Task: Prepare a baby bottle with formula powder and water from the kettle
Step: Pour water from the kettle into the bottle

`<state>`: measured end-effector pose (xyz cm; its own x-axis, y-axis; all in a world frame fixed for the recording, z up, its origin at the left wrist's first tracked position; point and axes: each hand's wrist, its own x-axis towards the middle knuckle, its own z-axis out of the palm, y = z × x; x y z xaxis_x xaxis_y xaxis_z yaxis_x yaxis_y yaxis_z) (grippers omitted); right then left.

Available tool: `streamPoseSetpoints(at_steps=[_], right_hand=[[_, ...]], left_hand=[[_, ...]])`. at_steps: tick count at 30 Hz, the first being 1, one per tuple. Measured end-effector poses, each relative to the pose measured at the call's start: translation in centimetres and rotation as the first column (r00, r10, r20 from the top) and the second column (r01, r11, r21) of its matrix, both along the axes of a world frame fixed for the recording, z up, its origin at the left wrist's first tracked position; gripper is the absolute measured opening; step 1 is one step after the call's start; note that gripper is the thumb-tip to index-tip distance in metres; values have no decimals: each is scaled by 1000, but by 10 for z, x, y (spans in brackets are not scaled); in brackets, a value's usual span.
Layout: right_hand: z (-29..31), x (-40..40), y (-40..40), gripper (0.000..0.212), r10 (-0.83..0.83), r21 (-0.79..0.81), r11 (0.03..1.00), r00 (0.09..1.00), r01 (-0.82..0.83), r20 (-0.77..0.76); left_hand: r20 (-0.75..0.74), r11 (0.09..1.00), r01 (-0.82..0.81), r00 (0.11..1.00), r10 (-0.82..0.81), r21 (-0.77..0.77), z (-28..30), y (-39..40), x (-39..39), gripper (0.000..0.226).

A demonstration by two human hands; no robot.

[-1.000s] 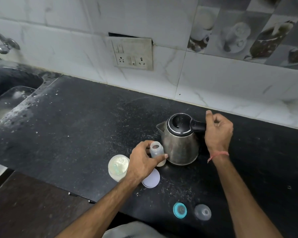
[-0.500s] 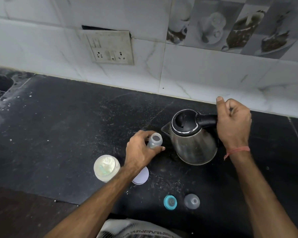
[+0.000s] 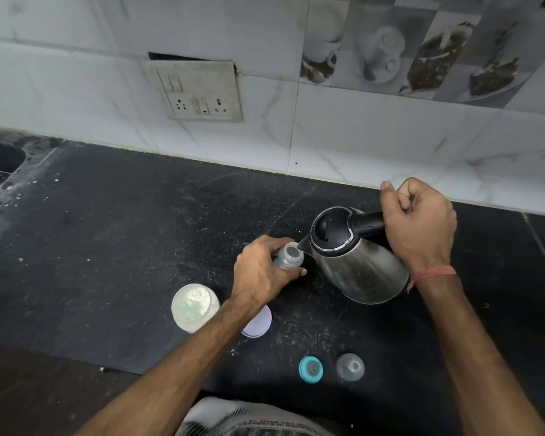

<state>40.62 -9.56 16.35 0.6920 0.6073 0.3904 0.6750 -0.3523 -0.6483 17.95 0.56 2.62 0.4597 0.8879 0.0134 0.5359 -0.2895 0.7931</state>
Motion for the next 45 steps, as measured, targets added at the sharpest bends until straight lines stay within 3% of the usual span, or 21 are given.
streamPoseSetpoints(at_steps=[11,45], right_hand=[[3,-5,3,53,36,-55,998,994,-30,99],[13,-6,1,65,111,-138,986,982,-90,153]], left_hand=[[-62,1000,11,998,-10,15,-2,-2,0,60],[-23,998,63,998,-63,-20,0,-4,1,60]])
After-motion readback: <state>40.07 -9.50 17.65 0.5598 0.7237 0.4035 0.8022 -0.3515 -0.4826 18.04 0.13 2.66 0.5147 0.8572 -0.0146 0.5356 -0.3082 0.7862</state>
